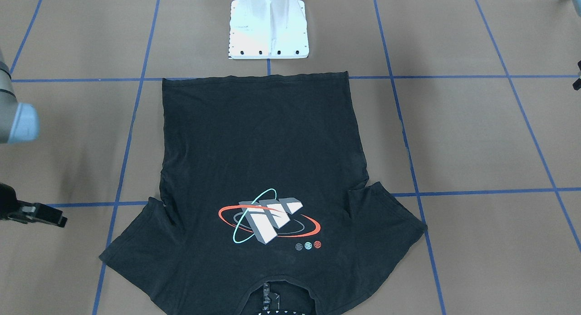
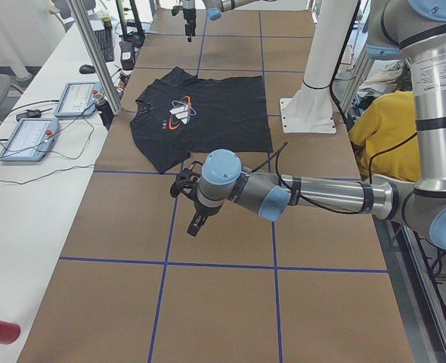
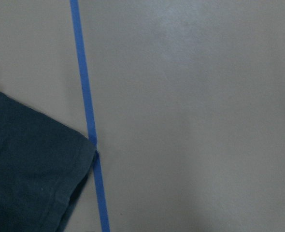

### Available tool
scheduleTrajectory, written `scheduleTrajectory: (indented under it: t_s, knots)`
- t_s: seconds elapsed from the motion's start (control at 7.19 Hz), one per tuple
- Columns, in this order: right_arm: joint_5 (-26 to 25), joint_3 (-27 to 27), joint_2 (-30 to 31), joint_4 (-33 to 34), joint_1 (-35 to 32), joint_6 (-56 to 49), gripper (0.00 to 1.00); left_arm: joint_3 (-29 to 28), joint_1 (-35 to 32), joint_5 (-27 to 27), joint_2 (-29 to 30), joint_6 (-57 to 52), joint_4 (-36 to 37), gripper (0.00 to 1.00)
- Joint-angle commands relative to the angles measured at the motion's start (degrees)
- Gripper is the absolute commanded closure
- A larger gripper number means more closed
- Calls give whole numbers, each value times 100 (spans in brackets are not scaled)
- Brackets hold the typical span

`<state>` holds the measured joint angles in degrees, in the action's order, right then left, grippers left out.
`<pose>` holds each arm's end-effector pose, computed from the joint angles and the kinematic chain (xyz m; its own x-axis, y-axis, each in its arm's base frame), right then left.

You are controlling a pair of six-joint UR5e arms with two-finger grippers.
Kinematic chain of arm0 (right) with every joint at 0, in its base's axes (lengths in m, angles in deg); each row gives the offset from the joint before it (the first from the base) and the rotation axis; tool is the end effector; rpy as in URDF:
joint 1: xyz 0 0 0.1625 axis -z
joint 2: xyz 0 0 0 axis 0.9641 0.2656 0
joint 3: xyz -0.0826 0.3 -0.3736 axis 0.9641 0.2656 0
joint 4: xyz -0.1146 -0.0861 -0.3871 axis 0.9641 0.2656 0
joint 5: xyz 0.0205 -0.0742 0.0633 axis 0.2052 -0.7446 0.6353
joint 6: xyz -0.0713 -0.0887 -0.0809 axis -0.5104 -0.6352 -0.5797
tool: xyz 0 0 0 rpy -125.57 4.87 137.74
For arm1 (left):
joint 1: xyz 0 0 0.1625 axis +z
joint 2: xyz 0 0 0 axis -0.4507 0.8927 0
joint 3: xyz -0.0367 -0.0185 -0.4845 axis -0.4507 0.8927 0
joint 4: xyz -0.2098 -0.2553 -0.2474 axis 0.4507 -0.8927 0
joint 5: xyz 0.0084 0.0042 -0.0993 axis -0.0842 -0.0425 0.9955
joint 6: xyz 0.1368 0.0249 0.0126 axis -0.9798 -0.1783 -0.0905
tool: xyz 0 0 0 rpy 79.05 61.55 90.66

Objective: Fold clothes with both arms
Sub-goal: 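Move the right gripper toward the shirt's shoulder nearest it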

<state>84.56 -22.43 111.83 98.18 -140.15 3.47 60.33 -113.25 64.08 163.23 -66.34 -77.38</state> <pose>-0.2786 -0.7039 0.5675 0.6047 0.1565 0.7809 -0.1492 0.9854 -0.0820 -0.0042 -0.4207 0.6510 0.6489 0.4034 -0.6452 -0.0877 0.8819 0.4632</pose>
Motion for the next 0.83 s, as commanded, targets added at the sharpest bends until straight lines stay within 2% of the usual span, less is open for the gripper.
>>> scheduleTrajectory:
  t_s: [0.0, 0.14, 0.28, 0.42, 0.56, 0.7]
  knots:
    - [-435, 768, -639, -520, 279, 413, 4, -2, 6, -30, 5, 27, -1, 0]
    - [-436, 1137, -947, -660, 349, 632, 4, -2, 6, -30, 5, 27, -10, 0]
    - [-444, 1402, -959, -1183, 350, 1052, 4, -2, 6, -12, 5, 27, -10, 0]
    - [-523, 1718, -959, -2033, 394, 1857, 7, -2, 6, -3, 5, 27, -10, 0]
    - [-967, 1921, -950, -2520, 664, 2056, 8, -2, 6, -3, 5, 27, -10, 0]
    - [-1137, 1923, -950, -2516, 753, 2058, 11, -2, 6, -3, 5, 27, -10, 0]
